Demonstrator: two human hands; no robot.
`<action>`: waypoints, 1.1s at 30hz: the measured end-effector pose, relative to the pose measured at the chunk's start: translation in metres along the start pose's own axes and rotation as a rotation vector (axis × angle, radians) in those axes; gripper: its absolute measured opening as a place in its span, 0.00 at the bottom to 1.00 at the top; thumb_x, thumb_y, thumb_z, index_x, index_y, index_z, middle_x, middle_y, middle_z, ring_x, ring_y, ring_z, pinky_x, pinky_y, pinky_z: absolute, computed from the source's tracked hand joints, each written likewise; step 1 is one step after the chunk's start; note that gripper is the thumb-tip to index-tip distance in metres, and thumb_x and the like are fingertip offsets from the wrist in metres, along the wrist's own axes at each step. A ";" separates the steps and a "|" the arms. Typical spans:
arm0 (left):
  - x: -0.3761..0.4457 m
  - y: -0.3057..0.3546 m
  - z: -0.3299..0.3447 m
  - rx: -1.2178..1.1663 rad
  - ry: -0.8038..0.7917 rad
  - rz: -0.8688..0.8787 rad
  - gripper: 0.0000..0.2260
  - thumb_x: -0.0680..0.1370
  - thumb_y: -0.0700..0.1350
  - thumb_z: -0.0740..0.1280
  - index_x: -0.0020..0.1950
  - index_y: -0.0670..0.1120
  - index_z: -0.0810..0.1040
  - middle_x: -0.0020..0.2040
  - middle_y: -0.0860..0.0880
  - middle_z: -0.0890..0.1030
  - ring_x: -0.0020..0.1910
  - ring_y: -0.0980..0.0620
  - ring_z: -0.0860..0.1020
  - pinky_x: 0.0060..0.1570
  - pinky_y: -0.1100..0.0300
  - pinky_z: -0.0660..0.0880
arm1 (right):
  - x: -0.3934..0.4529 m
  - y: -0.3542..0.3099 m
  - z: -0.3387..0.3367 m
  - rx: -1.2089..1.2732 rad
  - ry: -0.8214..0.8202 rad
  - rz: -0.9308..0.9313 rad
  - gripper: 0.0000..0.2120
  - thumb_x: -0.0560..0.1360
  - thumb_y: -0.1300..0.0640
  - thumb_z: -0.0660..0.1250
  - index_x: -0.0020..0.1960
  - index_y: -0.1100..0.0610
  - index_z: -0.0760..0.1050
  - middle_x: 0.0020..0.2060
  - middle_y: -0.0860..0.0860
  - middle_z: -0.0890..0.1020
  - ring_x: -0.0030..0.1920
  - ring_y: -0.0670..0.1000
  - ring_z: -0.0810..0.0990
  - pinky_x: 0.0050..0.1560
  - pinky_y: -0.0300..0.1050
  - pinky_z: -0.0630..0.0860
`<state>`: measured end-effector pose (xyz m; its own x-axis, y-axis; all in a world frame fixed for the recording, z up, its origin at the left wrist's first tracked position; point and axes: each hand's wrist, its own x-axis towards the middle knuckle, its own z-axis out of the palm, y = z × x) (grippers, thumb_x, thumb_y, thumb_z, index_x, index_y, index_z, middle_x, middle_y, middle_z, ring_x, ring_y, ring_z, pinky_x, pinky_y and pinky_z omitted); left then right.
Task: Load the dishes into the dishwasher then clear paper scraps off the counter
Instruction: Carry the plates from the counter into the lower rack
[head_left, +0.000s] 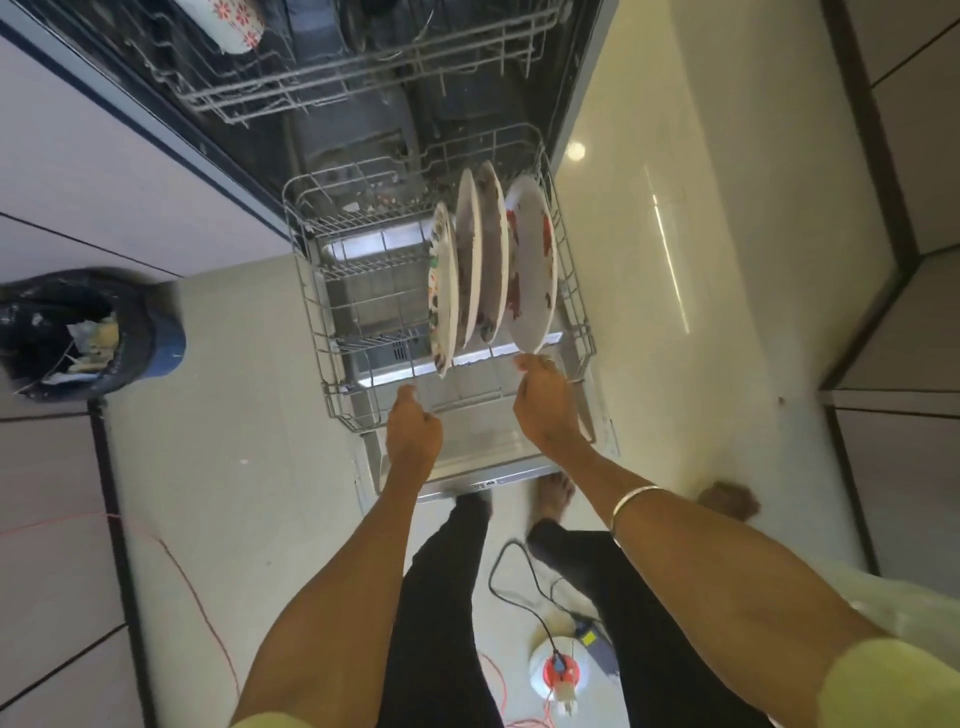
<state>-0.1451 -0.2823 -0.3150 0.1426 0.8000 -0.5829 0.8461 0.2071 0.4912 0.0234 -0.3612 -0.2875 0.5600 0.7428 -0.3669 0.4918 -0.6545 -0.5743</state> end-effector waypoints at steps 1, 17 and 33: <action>-0.001 -0.004 0.004 0.018 -0.008 0.011 0.21 0.78 0.33 0.62 0.70 0.42 0.68 0.58 0.40 0.79 0.51 0.40 0.81 0.52 0.45 0.80 | -0.002 0.003 0.003 -0.016 -0.017 -0.017 0.18 0.77 0.70 0.57 0.65 0.61 0.75 0.58 0.60 0.79 0.58 0.61 0.79 0.58 0.57 0.79; 0.052 -0.082 0.124 -0.074 0.295 0.376 0.17 0.82 0.36 0.56 0.70 0.42 0.70 0.69 0.45 0.71 0.66 0.48 0.72 0.67 0.48 0.72 | 0.026 0.066 0.153 0.072 0.143 -0.183 0.14 0.81 0.58 0.56 0.62 0.54 0.75 0.57 0.50 0.80 0.57 0.49 0.78 0.60 0.42 0.75; 0.179 -0.055 0.170 -0.404 0.973 0.743 0.16 0.83 0.43 0.51 0.58 0.40 0.77 0.57 0.39 0.75 0.56 0.41 0.75 0.57 0.55 0.69 | 0.142 0.085 0.217 0.266 0.750 -0.507 0.22 0.84 0.53 0.47 0.49 0.57 0.79 0.44 0.51 0.83 0.41 0.50 0.79 0.43 0.39 0.71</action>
<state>-0.0787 -0.2458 -0.5561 -0.0661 0.8402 0.5382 0.4864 -0.4438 0.7526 0.0000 -0.2809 -0.5472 0.6493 0.5846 0.4865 0.6782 -0.1555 -0.7183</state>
